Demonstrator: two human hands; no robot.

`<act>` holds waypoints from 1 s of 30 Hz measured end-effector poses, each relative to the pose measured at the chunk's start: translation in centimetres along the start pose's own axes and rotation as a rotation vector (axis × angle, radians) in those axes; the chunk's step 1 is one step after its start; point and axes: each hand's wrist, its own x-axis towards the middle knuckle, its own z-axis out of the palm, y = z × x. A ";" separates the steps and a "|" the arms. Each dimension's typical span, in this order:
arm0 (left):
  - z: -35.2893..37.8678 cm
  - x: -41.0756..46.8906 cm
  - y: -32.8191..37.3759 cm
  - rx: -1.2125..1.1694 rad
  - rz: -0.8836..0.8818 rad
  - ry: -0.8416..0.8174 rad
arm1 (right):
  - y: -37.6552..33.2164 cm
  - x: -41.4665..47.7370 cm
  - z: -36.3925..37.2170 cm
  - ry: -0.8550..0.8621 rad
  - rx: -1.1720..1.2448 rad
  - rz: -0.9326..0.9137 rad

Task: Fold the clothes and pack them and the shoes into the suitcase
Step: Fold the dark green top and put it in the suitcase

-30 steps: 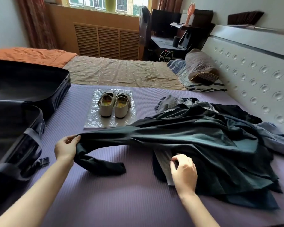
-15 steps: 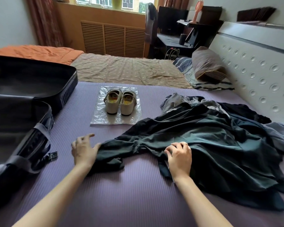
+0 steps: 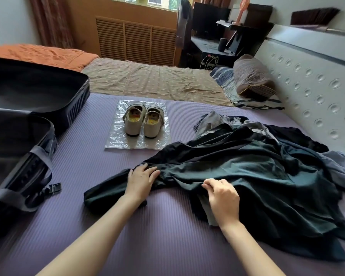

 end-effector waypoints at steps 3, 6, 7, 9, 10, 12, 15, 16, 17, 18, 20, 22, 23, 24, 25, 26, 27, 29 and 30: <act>-0.2 0.5 -1.2 0.103 0.003 0.021 | -2.6 0.1 -0.1 -0.006 0.029 -0.051; -0.7 0.6 -2.6 0.040 0.025 0.142 | -5.4 -0.4 0.4 -0.027 0.103 -0.088; -0.9 0.6 -2.8 0.016 0.013 0.172 | -6.2 -0.5 0.4 -0.032 0.121 -0.095; -1.9 0.7 -3.2 -0.011 -0.036 0.207 | -7.6 -0.6 0.4 -0.059 0.160 -0.095; -2.6 0.8 -3.6 -0.012 -0.064 0.238 | -8.1 -0.6 0.4 -0.084 0.178 -0.085; -4.5 1.2 -5.0 0.003 -0.100 0.323 | -9.3 -0.6 0.5 -0.129 0.193 -0.063; -7.7 2.0 -8.2 0.043 -0.140 0.410 | -12.2 -0.8 0.9 -0.210 0.281 -0.043; -8.8 2.1 -9.2 0.062 -0.159 0.437 | -13.5 -0.9 1.0 -0.247 0.334 -0.037; -9.7 2.1 -10.0 0.079 -0.181 0.466 | -14.9 -0.9 1.0 -0.274 0.370 -0.044; -10.6 2.0 -10.7 0.095 -0.203 0.498 | -16.3 -0.9 1.1 -0.286 0.382 -0.062; -11.9 1.8 -11.8 0.130 -0.235 0.549 | -19.0 -0.6 1.2 -0.362 0.439 -0.073; -12.5 1.6 -12.6 0.152 -0.251 0.569 | -20.7 -0.3 1.7 -0.458 0.520 -0.038; -12.7 1.5 -12.9 0.146 -0.256 0.563 | -21.2 -0.3 2.1 -0.480 0.511 -0.031; -12.7 1.3 -13.0 0.133 -0.256 0.545 | -21.3 -0.3 2.3 -0.505 0.480 -0.030; -12.5 1.0 -13.0 0.121 -0.252 0.515 | -21.2 -0.4 2.5 -0.532 0.452 -0.027; -12.3 0.7 -12.8 0.114 -0.246 0.481 | -20.7 -0.6 2.5 -0.557 0.441 -0.016; -12.1 0.1 -12.7 0.111 -0.240 0.452 | -20.2 -0.7 2.5 -0.577 0.441 -0.009; -11.3 -0.7 -12.0 0.110 -0.193 0.428 | -18.4 -1.0 2.0 -0.564 0.462 -0.003; -10.9 -1.1 -11.6 0.091 -0.153 0.428 | -17.4 -1.2 1.7 -0.542 0.476 -0.004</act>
